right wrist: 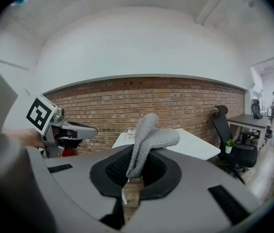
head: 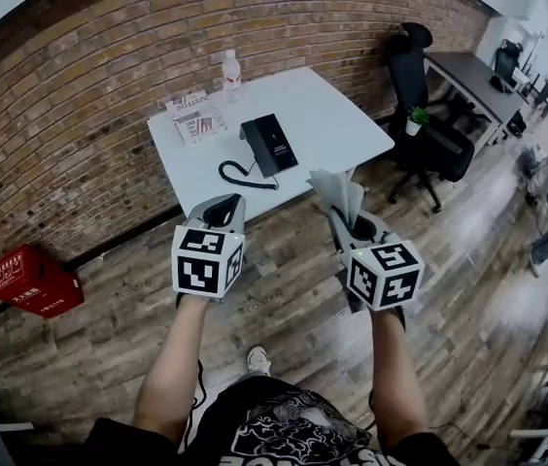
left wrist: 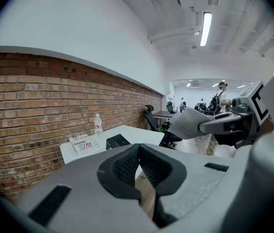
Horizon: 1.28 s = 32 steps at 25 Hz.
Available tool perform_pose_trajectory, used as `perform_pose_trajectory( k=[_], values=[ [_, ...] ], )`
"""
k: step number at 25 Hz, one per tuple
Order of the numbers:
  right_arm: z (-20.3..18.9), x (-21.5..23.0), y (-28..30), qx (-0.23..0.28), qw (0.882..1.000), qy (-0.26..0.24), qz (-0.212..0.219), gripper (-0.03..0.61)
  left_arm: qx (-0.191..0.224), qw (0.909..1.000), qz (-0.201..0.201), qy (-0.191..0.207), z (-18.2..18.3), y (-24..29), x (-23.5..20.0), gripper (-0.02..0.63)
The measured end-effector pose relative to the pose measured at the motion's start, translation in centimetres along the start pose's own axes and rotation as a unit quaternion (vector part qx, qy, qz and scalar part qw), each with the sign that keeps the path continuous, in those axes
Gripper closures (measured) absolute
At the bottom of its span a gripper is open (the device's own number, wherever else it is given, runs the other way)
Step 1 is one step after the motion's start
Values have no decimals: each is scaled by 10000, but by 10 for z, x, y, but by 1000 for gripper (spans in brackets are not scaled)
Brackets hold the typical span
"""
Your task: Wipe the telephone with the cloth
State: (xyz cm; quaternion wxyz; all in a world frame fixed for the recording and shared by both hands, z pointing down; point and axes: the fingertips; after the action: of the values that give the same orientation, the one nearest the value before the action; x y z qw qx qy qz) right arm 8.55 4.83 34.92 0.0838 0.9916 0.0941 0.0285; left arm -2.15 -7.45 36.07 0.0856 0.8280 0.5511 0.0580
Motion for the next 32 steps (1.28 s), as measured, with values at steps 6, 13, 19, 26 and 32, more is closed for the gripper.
perform_pose_trajectory(
  k=[6,13,19,26,32],
  values=[
    [0,-3,47,-129,9999,-22,-21,568,-71,9999,-65,-86,-6,25,-37,607],
    [5,-5,86,-160,9997,-148,73,566,-93,9998,-82,-133,-11,43,-61,607],
    [4,-2,119,-192,9993,-202,241,568,-175,9998,28,-128,-18,60,-79,607],
    [3,13,167,-240,9972,-346,622,568,-189,9993,301,-128,-23,85,-97,607],
    [5,32,217,-340,9912,-544,1160,568,-284,9970,675,-259,-27,120,-112,607]
  ],
)
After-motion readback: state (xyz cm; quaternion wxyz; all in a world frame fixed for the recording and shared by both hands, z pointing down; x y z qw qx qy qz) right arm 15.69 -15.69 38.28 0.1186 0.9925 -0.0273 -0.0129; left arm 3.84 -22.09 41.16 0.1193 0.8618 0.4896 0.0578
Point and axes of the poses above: the fingertips, and each gripper's own axes: y forward along the fingers, x to its right, z out of its top, and after that the axes turned 7 degrees about x, right-handed
